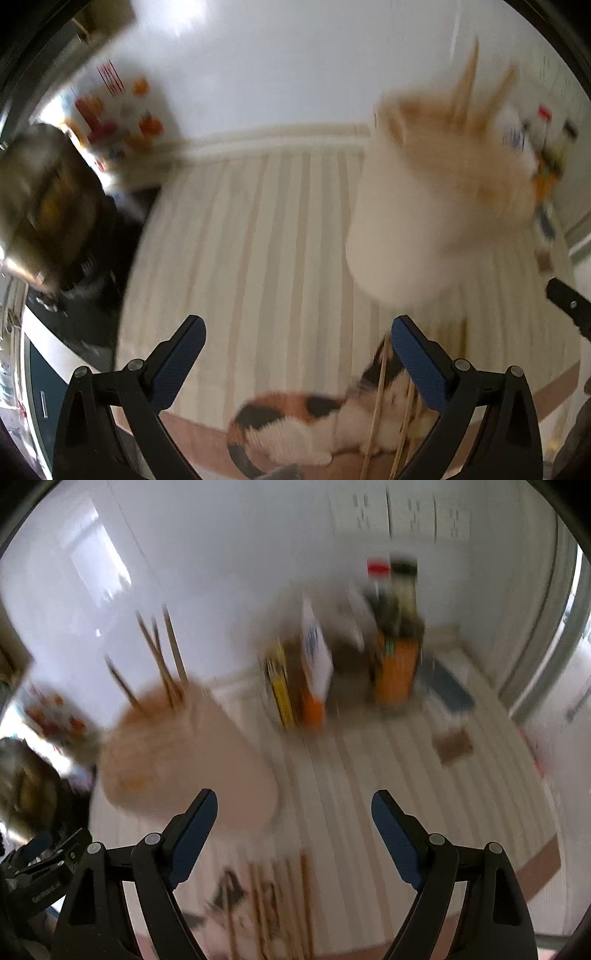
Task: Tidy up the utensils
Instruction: 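Move both grippers back down to the remaining chopsticks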
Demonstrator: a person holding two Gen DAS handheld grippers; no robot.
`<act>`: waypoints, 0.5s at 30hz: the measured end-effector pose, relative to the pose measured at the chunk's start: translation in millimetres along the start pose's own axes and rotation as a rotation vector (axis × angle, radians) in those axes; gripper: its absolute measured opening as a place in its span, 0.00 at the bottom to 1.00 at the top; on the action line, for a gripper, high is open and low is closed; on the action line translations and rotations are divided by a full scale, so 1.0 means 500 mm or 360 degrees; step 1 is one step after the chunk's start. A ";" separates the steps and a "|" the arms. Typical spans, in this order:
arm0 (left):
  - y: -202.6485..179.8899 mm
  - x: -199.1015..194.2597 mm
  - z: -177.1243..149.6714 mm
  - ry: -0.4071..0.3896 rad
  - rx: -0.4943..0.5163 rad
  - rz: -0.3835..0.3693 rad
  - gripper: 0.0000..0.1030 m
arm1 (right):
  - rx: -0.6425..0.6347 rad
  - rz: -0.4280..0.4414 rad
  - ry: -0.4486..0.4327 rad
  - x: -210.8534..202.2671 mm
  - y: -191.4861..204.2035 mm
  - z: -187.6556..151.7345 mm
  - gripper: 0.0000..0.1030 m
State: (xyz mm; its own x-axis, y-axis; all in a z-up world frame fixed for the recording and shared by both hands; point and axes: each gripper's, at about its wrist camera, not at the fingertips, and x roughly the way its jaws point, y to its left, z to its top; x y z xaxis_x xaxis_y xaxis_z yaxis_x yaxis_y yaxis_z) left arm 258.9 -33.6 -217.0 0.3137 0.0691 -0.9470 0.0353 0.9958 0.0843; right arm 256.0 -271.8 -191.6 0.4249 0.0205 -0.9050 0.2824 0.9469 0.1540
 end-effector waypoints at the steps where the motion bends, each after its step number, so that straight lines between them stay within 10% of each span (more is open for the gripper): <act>1: -0.009 0.025 -0.020 0.0058 0.0008 -0.0013 0.97 | -0.0005 0.0017 0.0087 0.027 -0.008 -0.026 0.67; 6: -0.055 0.132 -0.092 0.0328 0.0064 -0.0144 0.67 | -0.0041 0.0034 0.0385 0.132 -0.036 -0.118 0.28; 15: -0.137 0.230 -0.153 0.0538 0.0129 -0.0235 0.26 | -0.0112 -0.0003 0.0652 0.227 -0.044 -0.197 0.26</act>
State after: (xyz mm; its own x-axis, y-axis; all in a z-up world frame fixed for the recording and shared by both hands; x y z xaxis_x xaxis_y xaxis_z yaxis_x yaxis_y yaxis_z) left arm 219.7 -89.2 -355.5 -0.0308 -0.0452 -0.9985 0.1362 0.9895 -0.0490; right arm 213.3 -258.8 -336.7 0.0428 0.1315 -0.9904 0.2171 0.9664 0.1377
